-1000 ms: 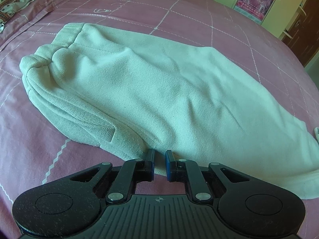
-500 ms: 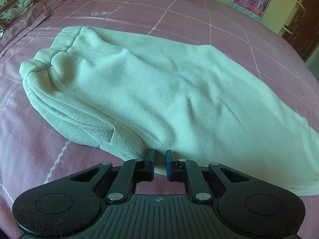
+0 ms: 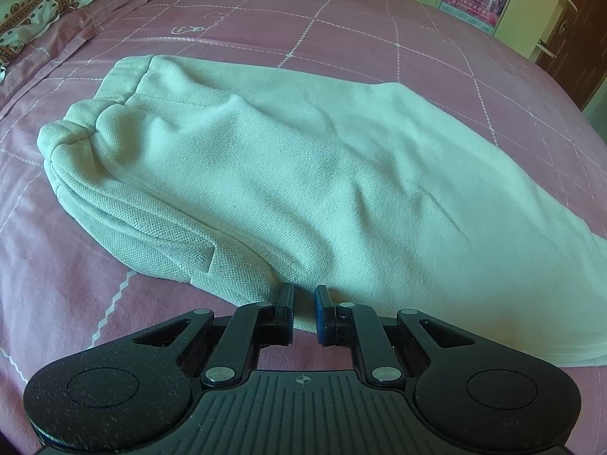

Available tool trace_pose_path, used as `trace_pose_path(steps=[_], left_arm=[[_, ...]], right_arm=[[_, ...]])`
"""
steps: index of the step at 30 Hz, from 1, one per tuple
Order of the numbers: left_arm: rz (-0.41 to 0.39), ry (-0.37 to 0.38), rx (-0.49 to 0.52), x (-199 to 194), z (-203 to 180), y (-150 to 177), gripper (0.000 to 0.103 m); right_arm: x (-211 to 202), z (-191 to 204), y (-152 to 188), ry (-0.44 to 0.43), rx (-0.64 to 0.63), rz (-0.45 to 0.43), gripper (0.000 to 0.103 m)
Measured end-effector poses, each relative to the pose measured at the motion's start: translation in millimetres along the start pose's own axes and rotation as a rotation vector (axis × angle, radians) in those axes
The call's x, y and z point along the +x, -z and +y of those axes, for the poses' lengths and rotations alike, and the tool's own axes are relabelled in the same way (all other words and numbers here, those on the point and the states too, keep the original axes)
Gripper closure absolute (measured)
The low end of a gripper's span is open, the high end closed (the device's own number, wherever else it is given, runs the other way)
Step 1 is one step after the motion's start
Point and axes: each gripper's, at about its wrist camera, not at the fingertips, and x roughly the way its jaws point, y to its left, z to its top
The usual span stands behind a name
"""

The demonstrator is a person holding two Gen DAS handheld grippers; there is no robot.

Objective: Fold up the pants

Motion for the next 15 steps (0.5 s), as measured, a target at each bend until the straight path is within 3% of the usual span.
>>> trace_pose_path(steps=[2,7,11,15], left_arm=[[-0.002,-0.001,0.003,0,0,0,0.091],[0.000,-0.004,0.020,-1,-1,0,0.091],[-0.001,-0.010,0.031,-2,-2,0,0.091],[-0.019,-0.015,0.066,-12,-14,0,0.091]], right_arm=[[-13,3,1,0.004,-0.053,-0.035,0.099],[40,-43,30,0.192,-0.082,0.177,0.099],[35,-38,29,0.257,-0.077,0.134,0.080],[16,-25,17,0.203,-0.091,0.050,0.080]])
